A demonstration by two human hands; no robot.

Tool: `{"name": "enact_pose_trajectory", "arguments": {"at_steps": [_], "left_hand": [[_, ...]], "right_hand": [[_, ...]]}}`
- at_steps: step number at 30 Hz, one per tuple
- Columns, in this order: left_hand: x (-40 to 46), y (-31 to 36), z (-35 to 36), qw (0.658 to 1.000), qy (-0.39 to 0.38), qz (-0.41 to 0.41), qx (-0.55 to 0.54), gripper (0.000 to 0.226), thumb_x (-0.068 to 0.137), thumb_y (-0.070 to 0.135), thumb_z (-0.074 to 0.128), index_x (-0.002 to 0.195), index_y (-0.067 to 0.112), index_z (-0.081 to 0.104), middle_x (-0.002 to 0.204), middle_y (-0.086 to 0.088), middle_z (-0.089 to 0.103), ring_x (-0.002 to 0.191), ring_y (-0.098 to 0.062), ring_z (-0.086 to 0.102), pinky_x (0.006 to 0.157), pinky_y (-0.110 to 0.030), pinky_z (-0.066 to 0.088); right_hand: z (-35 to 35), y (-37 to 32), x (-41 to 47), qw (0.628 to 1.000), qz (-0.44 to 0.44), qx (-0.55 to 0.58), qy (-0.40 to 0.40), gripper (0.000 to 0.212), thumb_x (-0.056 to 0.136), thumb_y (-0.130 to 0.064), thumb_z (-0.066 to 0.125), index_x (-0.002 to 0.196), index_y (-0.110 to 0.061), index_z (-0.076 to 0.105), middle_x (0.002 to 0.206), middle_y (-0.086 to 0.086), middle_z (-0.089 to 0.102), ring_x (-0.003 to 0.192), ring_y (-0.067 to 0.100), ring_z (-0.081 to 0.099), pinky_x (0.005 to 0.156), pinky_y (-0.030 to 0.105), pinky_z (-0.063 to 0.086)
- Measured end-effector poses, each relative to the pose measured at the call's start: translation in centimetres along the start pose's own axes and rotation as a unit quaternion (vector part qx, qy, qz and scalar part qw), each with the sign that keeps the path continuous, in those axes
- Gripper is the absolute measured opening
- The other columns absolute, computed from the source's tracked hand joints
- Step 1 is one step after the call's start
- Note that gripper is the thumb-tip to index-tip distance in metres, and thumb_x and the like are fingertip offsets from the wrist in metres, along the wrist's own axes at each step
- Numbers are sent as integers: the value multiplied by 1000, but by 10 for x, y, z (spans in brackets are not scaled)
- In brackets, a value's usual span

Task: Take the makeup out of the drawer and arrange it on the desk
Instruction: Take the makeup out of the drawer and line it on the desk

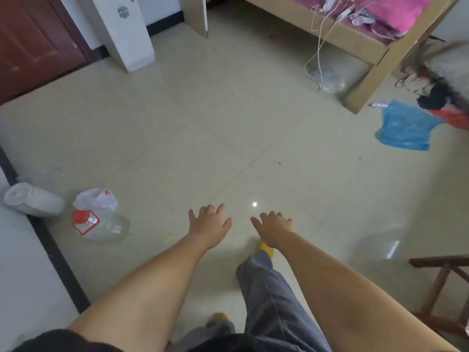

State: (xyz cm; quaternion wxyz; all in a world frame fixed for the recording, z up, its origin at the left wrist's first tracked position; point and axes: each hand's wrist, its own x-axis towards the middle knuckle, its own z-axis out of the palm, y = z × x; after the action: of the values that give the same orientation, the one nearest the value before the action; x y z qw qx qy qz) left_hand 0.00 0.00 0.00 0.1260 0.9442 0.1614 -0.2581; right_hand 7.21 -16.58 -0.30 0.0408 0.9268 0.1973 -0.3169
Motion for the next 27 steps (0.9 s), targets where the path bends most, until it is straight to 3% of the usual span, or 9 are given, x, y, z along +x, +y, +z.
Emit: {"name": "enact_pose_trajectory", "arguments": {"at_steps": [6,13,27], "left_hand": [[98,37,-68,1000,13,11,11,51,97,47,21,142,22,25,140,-10,39,127,-28,36,106,-50,22],[214,93,-151,1000,29,-6,1,53,98,48,22,144,22,22,140,-10,41,127,-28,39,107,-49,24],[461,88,-293,998,54,-21,8,56,98,50,22,147,23,17,143,-8,39,130,-26,37,111,-49,20]], "right_hand": [[-71,51,86,999,-30,-9,17,54,98,-51,15,136,-20,39,135,7,45,124,25,42,96,40,35],[-180,108,200,998,-48,-28,27,55,98,-51,16,137,-19,38,137,8,44,127,27,40,97,41,35],[-359,108,444,987,-102,-80,97,51,99,-50,17,139,-23,31,145,5,34,129,25,37,96,40,35]]}}
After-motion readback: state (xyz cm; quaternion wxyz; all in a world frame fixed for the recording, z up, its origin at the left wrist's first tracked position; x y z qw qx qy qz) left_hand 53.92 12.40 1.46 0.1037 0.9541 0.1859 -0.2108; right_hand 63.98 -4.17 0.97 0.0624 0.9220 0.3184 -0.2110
